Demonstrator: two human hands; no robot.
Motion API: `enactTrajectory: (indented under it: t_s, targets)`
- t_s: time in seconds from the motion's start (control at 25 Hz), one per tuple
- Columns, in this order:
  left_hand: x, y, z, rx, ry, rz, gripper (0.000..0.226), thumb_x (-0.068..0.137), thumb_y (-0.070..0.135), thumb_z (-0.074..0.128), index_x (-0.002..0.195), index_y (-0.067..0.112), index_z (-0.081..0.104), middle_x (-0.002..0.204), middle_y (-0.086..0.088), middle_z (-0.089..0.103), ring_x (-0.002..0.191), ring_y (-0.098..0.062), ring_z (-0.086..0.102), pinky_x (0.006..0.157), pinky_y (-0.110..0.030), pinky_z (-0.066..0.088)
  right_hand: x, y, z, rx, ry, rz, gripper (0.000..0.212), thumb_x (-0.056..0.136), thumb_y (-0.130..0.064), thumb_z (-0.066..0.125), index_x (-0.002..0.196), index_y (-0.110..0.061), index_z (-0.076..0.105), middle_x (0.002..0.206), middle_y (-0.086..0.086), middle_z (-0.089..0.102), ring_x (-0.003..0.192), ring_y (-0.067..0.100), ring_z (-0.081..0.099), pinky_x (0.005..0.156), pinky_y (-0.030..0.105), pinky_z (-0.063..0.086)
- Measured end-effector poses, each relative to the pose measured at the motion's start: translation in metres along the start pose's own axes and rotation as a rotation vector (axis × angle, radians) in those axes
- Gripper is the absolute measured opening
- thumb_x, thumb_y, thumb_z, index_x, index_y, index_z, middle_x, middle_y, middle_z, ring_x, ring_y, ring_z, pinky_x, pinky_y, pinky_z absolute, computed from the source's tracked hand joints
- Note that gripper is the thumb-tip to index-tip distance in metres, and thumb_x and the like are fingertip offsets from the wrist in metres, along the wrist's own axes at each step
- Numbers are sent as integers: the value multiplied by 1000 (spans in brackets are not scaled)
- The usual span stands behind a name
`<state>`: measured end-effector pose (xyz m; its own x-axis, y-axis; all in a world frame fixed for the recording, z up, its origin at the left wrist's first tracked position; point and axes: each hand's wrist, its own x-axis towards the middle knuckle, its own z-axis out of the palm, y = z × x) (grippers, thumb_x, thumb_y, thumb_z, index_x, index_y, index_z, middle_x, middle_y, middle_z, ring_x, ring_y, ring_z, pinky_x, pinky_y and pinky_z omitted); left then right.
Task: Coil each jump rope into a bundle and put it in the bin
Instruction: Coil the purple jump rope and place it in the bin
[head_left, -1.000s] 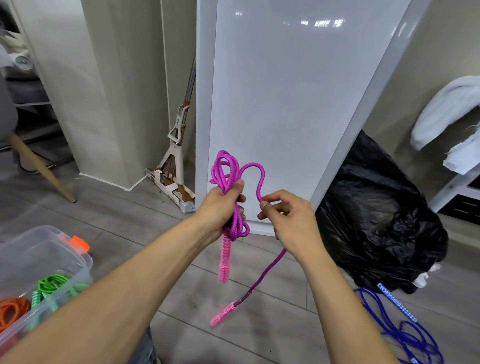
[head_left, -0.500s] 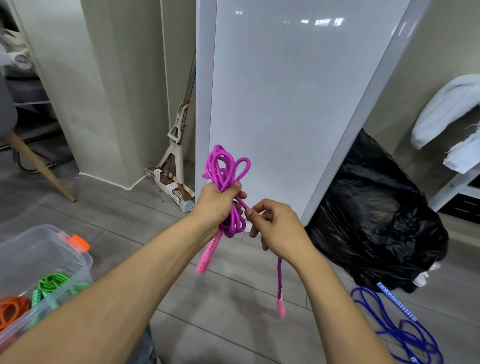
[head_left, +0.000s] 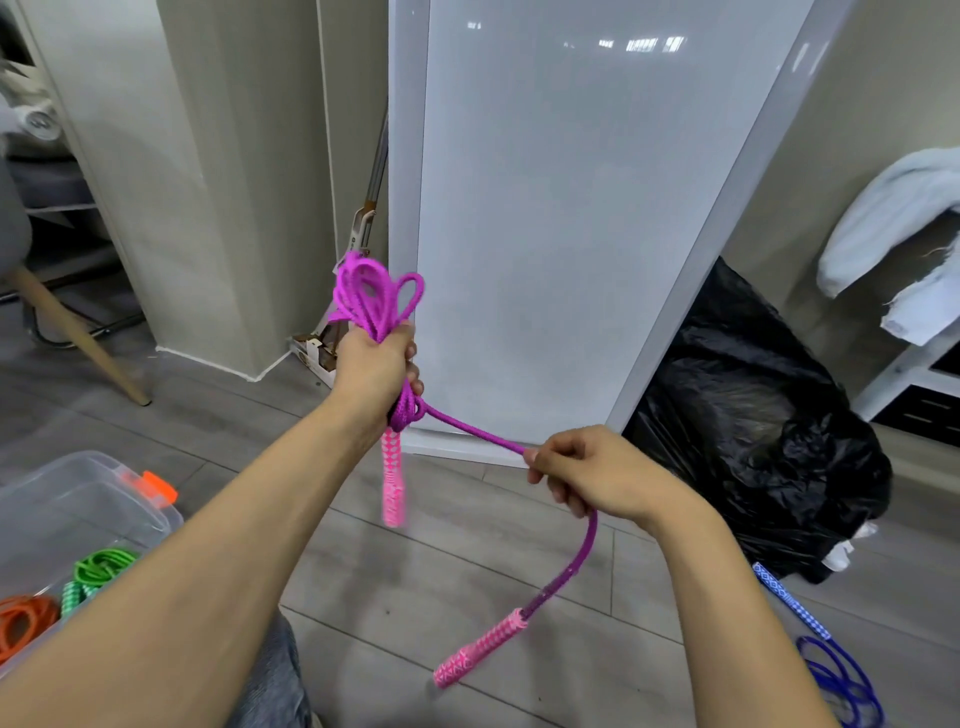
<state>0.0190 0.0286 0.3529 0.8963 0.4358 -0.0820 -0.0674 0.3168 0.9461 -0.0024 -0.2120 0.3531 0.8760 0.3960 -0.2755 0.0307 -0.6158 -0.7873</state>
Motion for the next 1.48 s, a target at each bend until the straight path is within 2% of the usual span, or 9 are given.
enactTrajectory:
  t_s: [0.16,0.28,0.36,0.48,0.76,0.96,1.08,1.28,1.48]
  targets:
    - [-11,-6,4,544,-231,129,11,97,15,50,86,13,50,72,-8,48,53,-20,44,51,-35,48,-1,1,-9,51,203,-133,25,96,-36,65,80,-20,75,57,1,40,56,22,29,55,29,25]
    - [-19,-12,10,891,-316,174,9,92,19,52,84,16,50,70,-6,49,61,-25,46,59,-41,46,-1,-3,-6,46,290,-184,20,96,-32,66,82,-21,76,54,-8,48,50,8,35,50,19,30]
    - [-25,-13,16,937,-327,114,13,89,21,53,81,12,50,66,-3,46,62,-24,43,60,-34,39,1,-4,-5,18,366,-197,18,95,-30,67,83,-20,75,61,-5,59,52,3,42,51,14,34]
    - [-29,-13,19,949,-394,52,16,89,20,49,75,15,43,66,-4,41,61,-21,37,60,-32,34,4,0,-8,30,480,-186,18,95,-32,67,83,-20,74,68,5,62,51,4,42,54,21,35]
    - [-9,-22,1,1020,-361,33,4,96,9,43,93,9,46,79,-10,46,66,-21,42,63,-35,41,-3,-1,-12,-25,512,-233,15,93,-33,70,80,-25,73,56,-9,48,49,6,38,48,15,31]
    - [-26,-23,6,1621,-487,90,33,94,3,53,125,3,43,118,-16,49,106,-35,57,86,-43,48,-11,-16,-5,-227,472,-413,6,88,-33,76,83,-30,74,66,-6,52,60,9,45,59,23,36]
    - [-49,-22,14,1832,-680,276,38,95,10,59,132,11,46,114,-10,46,99,-30,59,77,-38,49,-13,-21,-7,-285,452,-454,5,85,-32,80,84,-30,75,72,-6,59,67,10,52,62,22,40]
    - [-83,-4,27,1599,-943,559,11,95,9,54,100,17,50,98,-3,42,79,-21,47,65,-31,33,-13,-8,-31,120,357,-381,9,77,-17,86,85,-19,81,79,1,76,69,10,65,67,18,52]
    - [-97,15,28,1212,-989,525,12,87,7,55,99,10,54,91,-1,47,80,-18,48,65,-22,36,2,25,-36,673,60,-166,17,75,-23,80,85,-9,79,71,5,71,60,16,61,57,22,51]
